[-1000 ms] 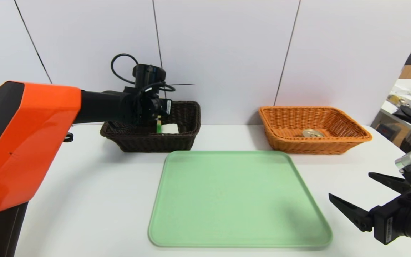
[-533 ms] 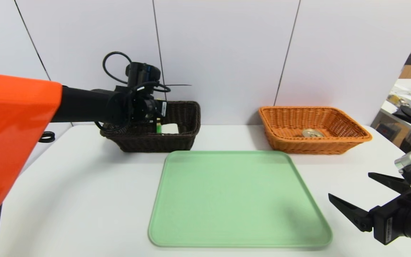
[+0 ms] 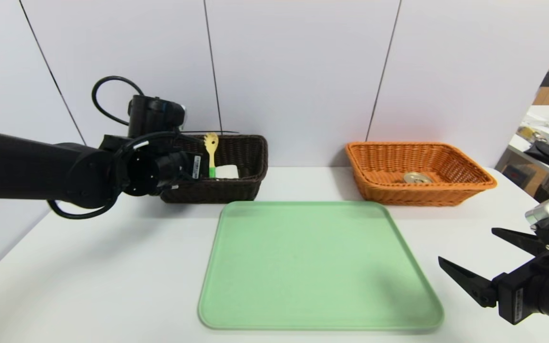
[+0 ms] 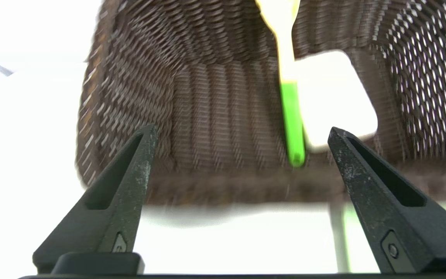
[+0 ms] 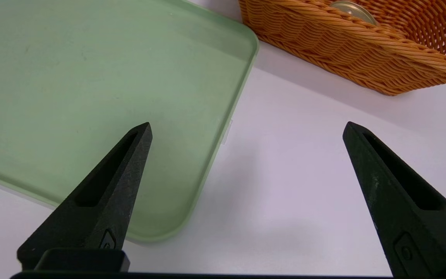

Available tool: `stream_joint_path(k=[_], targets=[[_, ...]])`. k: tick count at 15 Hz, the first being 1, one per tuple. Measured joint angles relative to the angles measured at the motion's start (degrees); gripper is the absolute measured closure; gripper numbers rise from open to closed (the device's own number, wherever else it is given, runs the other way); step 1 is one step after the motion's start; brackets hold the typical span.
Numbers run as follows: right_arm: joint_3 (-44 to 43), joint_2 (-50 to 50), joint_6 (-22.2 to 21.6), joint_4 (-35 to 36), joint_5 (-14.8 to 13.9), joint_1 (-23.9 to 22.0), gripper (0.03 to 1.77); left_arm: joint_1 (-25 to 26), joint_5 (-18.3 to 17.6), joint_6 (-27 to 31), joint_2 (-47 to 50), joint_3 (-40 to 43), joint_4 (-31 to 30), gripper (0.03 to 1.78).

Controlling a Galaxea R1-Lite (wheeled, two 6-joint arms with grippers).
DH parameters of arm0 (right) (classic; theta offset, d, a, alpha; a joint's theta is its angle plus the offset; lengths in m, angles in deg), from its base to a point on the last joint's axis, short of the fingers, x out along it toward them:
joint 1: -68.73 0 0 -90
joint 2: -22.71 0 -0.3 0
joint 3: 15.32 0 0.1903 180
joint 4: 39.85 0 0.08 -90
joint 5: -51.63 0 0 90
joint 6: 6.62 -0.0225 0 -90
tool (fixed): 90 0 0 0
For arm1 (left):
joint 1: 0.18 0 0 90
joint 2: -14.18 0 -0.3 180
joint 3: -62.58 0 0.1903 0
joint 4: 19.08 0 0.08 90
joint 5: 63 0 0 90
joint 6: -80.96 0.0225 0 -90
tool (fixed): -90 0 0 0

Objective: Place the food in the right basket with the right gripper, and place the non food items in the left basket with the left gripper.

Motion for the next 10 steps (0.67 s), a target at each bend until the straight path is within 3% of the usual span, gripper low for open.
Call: stream_joint_path(k=[4, 10], targets=[[-0.11, 0.02, 0.02, -0.04, -0.61, -0.02, 0.10, -3.36, 4.33, -0.80, 9.55, 11.22, -1.65, 0.18], [-0.74, -0.37, -0.17, -0.39, -5.77, -0.07, 0.10, -7.69, 13.02, -2.76, 20.57, 22.05, -1.65, 0.14]])
